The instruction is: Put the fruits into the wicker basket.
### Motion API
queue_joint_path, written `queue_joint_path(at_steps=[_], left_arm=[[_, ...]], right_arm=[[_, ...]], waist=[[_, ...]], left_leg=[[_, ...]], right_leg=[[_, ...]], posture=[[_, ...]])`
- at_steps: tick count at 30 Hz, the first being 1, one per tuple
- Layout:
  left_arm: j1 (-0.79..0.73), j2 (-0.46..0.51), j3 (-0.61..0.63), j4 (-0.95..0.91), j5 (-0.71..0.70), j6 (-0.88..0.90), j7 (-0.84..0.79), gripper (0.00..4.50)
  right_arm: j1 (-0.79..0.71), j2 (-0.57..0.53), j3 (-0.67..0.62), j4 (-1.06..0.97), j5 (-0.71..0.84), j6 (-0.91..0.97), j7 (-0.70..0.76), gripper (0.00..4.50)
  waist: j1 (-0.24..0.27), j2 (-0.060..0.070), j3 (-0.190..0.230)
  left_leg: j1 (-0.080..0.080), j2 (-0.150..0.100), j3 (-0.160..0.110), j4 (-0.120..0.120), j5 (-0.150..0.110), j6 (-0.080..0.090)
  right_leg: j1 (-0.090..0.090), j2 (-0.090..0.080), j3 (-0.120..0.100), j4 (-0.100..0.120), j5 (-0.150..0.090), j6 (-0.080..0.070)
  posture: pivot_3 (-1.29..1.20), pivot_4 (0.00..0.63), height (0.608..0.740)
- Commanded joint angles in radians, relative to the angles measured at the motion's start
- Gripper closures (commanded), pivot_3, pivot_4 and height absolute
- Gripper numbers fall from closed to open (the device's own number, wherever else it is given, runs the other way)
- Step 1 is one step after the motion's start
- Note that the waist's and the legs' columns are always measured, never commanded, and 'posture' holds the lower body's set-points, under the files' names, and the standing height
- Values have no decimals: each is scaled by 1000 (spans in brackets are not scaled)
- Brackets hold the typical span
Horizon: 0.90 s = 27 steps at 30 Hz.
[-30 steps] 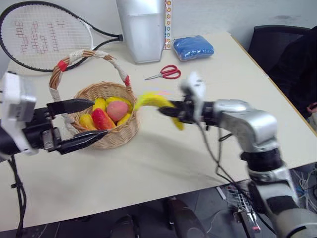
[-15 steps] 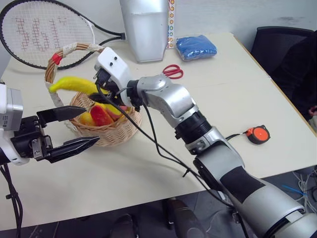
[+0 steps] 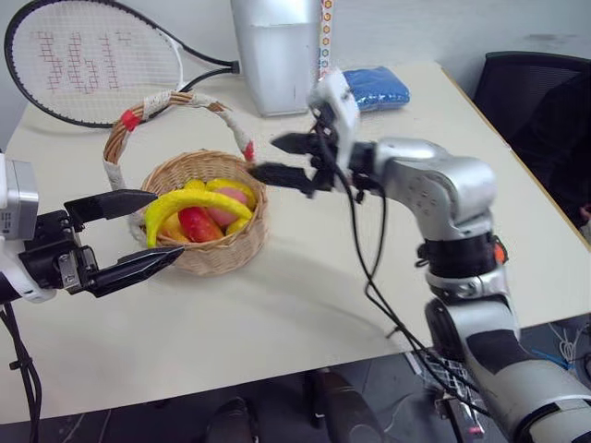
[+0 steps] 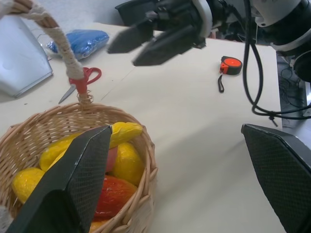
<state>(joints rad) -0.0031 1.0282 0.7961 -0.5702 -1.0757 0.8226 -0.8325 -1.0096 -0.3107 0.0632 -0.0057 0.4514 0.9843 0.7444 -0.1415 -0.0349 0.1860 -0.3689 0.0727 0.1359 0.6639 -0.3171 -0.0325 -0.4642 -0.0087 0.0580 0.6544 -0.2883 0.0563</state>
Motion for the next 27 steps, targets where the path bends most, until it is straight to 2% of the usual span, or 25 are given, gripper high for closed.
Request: queue_joint_path(at_steps=[1,6,16,20,27], left_arm=[[-29,16,-6,21,14,-33,-10,0],[-72,26,-49,47,40,-50,-14,0],[-77,20,-65,36,74,-65,-10,0],[-79,23,-53,18,62,-55,6,0],[-69,20,-25,-8,43,-39,29,0]], right_arm=[[-3,15,-20,-18,-29,-76,-64,210],[-38,123,10,100,-86,-204,-137,210],[-274,333,3,643,-193,-523,-214,210],[-304,370,14,778,-233,-626,-190,1071],[-285,379,12,840,-277,-716,-153,3452]], waist=[[-9,1,1],[-21,1,1],[-29,1,0],[-28,1,0],[-28,1,0]], left_leg=[[1,0,0,0,0,-1],[1,1,-1,-2,2,-4],[-1,1,-1,-2,2,-3],[-1,1,-1,-2,2,-3],[-1,4,-1,-1,1,-2]], right_leg=[[0,1,1,1,0,0],[-1,3,1,3,-1,-1],[-1,1,0,1,-1,-1],[-1,1,-1,1,-1,-1],[-1,0,-1,2,-1,-1]], posture=[[0,150,740],[0,150,740],[0,150,740],[0,150,740],[0,150,740]])
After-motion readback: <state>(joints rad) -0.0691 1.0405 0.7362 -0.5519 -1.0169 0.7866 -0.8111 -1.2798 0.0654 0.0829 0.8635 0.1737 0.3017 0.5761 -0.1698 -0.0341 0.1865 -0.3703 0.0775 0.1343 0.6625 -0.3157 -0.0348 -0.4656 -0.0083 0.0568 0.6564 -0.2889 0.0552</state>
